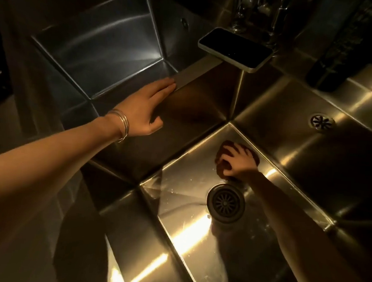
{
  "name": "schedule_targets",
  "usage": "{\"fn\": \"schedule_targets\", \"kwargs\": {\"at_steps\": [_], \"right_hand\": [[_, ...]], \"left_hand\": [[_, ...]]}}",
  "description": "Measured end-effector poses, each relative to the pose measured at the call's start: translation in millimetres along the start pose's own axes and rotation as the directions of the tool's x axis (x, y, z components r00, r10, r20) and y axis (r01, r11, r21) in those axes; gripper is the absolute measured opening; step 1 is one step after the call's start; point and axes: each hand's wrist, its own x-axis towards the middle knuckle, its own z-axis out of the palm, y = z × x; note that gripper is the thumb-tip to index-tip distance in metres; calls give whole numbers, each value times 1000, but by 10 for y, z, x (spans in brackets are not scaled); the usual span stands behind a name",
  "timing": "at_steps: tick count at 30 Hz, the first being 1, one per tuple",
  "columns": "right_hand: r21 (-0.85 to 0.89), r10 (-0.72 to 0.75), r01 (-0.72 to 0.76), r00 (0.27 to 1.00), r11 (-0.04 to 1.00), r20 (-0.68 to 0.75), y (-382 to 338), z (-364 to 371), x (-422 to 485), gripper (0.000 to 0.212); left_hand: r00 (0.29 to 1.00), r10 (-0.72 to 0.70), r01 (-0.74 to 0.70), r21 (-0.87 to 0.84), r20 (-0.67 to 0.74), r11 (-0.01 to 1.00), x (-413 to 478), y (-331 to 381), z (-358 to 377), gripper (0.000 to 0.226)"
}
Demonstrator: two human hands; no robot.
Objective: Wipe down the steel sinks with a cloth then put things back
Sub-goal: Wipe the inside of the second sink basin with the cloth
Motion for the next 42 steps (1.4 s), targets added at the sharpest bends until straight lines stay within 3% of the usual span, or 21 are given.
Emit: {"fn": "schedule_targets", "kwargs": {"at_steps": [4,6,10,12,14,15,16,17,19,21,22,25,27,28,31,32,36,39,42], "right_hand": [[122,263,-253,961,960,-82,-272,-97,294,54],[162,278,-260,954,952,-108,-541,-126,381,51],[8,-4,5,993,1000,-120,-995,76,300,49],[-79,-204,196,973,977,-107,-1001,89,146,43],[-154,-405,375,853,914,-330,-928,126,20,29],[-167,-414,380,797,910,-440,-919,135,-22,22],[-108,-332,324,790,940,-516,-942,127,-11,19],[21,-196,236,851,972,-488,-1033,89,15,22],[179,-31,62,985,982,-171,-1359,31,59,38],[57,-148,145,987,988,67,-1597,84,81,49],[-11,-243,245,965,969,102,-1666,135,54,50],[-107,-446,441,894,891,-27,-1701,270,-93,47],[-134,-476,476,879,869,32,-1652,251,-145,53],[-117,-419,427,904,897,89,-1631,239,-189,58],[148,-119,126,991,981,-56,-1674,214,-307,71],[103,-124,132,989,986,-77,-1710,268,-333,74],[-58,-213,234,947,971,241,-1775,397,-402,69],[-123,-286,317,933,941,218,-1820,399,-417,69],[-108,-277,301,941,948,195,-1936,325,-312,59]], "left_hand": [[1000,18,-18,8,-3,1000,5,-5,-13,79],[1000,12,-12,13,4,1000,5,3,-5,79],[1000,9,-9,-4,17,1000,-10,11,-13,79],[1000,10,-9,-8,26,1000,-9,11,-31,79],[999,17,-16,-11,28,1000,-8,3,-36,78],[999,16,-16,-15,31,1000,-6,0,-40,78],[999,14,-13,-19,37,1000,-4,-3,-42,78],[999,13,-12,-22,42,1000,-2,-5,-40,78],[999,22,-21,-22,42,1000,4,-7,-38,77],[998,30,-29,-22,47,999,8,-20,-46,76],[998,29,-27,-27,54,999,5,-21,-51,76],[998,6,-4,-38,66,999,-7,-9,-59,77],[998,-2,6,-58,69,998,-6,10,-69,76],[997,-7,12,-70,72,997,-20,21,-78,76],[996,-9,17,-93,86,996,-101,32,-129,76],[996,-21,29,-88,90,996,-186,29,-142,76],[965,-207,217,-45,164,975,-676,-56,-287,82],[904,-362,377,-24,227,926,-1167,-24,-419,81],[899,-387,397,-9,206,918,-1589,213,-456,81]]}}
